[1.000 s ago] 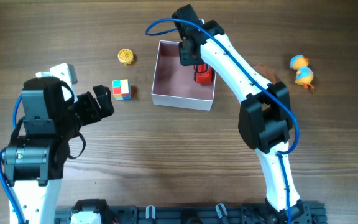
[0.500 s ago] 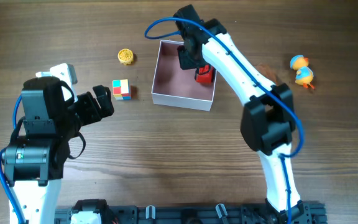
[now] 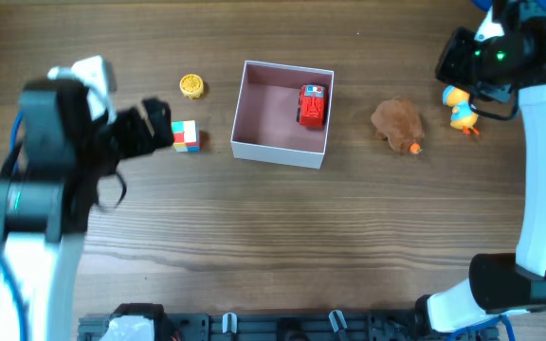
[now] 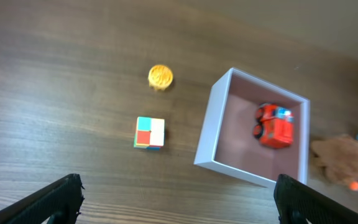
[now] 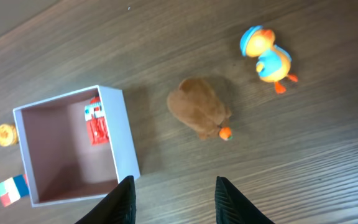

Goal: Pack container
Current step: 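Reach the left gripper to the Rubik's cube and grasp it, then place the cube into the box beside the truck with the left gripper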

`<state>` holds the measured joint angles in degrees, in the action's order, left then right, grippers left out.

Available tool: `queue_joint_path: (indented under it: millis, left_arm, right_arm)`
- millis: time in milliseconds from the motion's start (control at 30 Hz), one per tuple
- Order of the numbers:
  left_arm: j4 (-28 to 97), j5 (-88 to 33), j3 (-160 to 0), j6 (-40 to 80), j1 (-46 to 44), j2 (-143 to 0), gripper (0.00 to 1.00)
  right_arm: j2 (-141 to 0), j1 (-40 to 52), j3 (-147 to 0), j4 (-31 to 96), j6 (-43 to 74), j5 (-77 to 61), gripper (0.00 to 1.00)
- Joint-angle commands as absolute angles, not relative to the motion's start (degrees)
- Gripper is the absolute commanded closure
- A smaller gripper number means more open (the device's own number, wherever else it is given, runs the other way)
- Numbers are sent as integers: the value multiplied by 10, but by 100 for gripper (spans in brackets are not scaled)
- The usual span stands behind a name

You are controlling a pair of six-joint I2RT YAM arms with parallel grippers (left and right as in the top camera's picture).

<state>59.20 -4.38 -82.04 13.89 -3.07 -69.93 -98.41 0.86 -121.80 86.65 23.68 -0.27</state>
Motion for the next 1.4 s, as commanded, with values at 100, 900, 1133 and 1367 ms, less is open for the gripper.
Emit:
queue_joint_path:
  millis: [100, 900, 1133, 1367]
  left_arm:
    - [588, -40, -874, 152, -37, -974, 0]
    - [552, -40, -872, 19, -40, -1200, 51]
    - [571, -40, -887, 24, -42, -1181, 89]
    - [588, -15, -1044, 23, -159, -1066, 96]
  right_arm:
    - [-986, 4, -1216, 871, 209, -44, 61]
    - [-986, 4, -1216, 871, 209, -44, 61]
    - [-986, 4, -1216, 871, 209, -44, 62]
    - [-986, 4, -1216, 870, 209, -44, 61]
